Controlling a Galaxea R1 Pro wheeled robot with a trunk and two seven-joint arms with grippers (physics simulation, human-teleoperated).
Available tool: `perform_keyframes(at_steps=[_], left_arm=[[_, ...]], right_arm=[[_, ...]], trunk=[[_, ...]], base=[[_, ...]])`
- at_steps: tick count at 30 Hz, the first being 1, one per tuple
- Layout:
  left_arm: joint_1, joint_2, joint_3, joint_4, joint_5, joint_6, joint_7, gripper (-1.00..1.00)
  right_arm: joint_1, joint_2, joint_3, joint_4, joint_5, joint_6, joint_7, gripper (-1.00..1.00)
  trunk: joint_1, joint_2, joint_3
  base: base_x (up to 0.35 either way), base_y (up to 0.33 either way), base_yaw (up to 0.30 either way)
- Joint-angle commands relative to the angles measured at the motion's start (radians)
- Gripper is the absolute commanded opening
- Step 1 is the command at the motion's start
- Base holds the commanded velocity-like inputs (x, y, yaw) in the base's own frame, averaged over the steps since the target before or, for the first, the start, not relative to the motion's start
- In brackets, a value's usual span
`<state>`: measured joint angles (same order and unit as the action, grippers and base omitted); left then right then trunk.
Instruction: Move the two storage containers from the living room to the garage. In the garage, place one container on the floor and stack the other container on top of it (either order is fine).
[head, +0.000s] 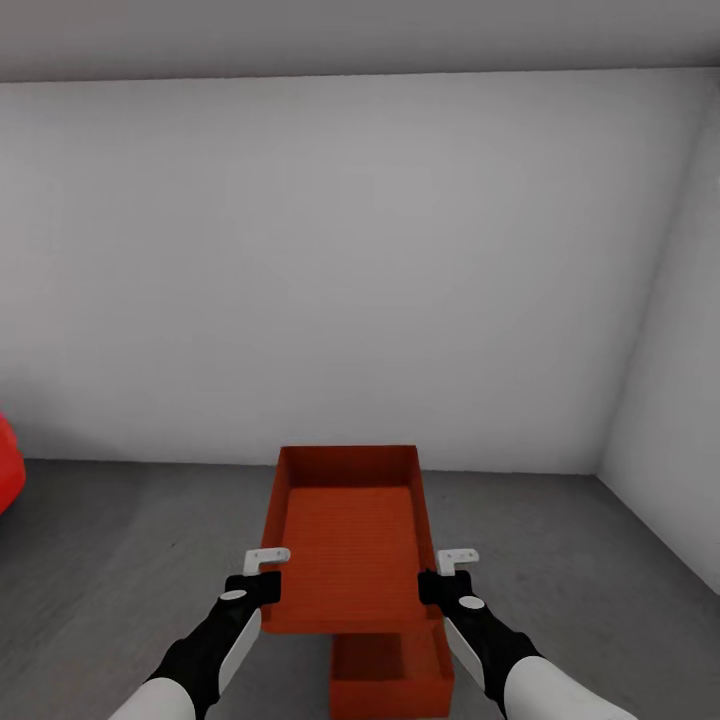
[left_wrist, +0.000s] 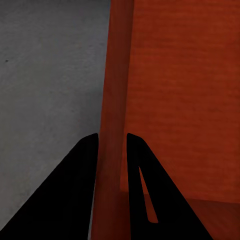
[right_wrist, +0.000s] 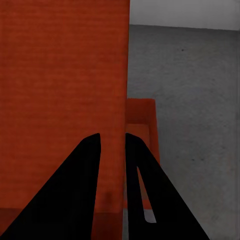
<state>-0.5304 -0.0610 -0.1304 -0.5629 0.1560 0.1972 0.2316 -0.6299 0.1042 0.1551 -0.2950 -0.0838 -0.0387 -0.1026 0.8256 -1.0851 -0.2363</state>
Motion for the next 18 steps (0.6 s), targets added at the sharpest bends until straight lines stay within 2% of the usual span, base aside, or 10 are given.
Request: perform_keyframes(at_steps=[1, 9, 18], left_arm=[[-0.001, 0.001, 0.015, -0.013, -0.007, -0.015, 0.015, -1.0], [-0.001, 0.001, 0.016, -0.011, 0.001, -0.013, 0.015, -1.0], [-0.001, 0.003, 0.015, -0.005, 0.006, -0.013, 0.013, -1.0]], right_arm=[[-0.001, -0.011, -0.012, 0.004, -0.012, -0.004, -0.059, -1.0], [-0.001, -0.011, -0.012, 0.004, -0.011, -0.002, -0.059, -1.0], [-0.001, -0.011, -0.012, 0.003, -0.011, -0.001, -0.059, -1.0]], trunk=[[0.0, -0.001, -0.001], [0.0, -0.001, -0.001], [0.0, -0.001, -0.001]], base=[[0.0, 0.0, -0.012], [0.0, -0.016, -0.003], [0.058, -0.22, 0.0]])
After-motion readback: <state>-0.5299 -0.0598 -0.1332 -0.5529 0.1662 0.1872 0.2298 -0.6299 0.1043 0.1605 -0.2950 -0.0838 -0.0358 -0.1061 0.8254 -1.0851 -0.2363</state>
